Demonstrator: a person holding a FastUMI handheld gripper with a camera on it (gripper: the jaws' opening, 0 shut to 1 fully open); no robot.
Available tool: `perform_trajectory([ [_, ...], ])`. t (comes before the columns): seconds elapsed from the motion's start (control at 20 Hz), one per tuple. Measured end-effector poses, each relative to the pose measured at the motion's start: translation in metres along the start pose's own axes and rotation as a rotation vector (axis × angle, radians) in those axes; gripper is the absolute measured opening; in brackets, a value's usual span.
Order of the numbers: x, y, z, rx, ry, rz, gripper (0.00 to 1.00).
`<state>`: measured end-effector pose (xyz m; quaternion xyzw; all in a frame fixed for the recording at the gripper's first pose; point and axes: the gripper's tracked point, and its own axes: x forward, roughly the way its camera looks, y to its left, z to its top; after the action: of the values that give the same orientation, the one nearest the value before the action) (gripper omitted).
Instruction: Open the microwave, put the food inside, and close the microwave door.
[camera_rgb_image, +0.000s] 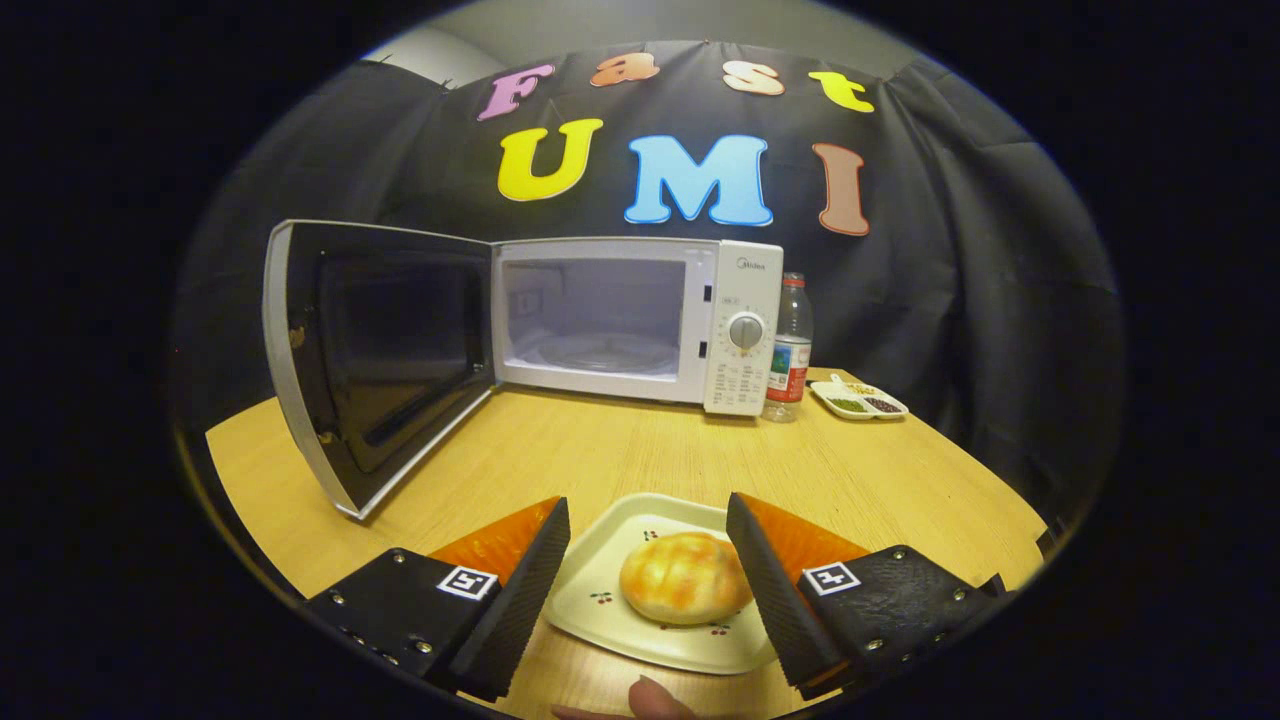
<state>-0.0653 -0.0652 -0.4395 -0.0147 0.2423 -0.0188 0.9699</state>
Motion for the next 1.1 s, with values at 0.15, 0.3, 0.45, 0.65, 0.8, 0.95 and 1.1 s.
perform_trajectory([
  [0.15, 0.01, -0.014, -0.015, 0.058, 0.074, -0.022, 0.96],
  [0.3, 0.011, -0.015, -0.025, 0.097, 0.16, -0.016, 0.96],
  [0.45, 0.014, -0.013, -0.034, 0.08, 0.22, -0.014, 0.97],
  [0.65, 0.016, -0.012, -0.043, 0.071, 0.288, -0.002, 0.97],
  [0.8, 0.018, -0.013, -0.042, 0.072, 0.291, 0.0, 0.94],
  [0.95, 0.014, -0.007, -0.039, 0.082, 0.257, 0.021, 0.83],
  [1.1, 0.003, 0.009, -0.027, 0.124, 0.2, 0.079, 0.83],
])
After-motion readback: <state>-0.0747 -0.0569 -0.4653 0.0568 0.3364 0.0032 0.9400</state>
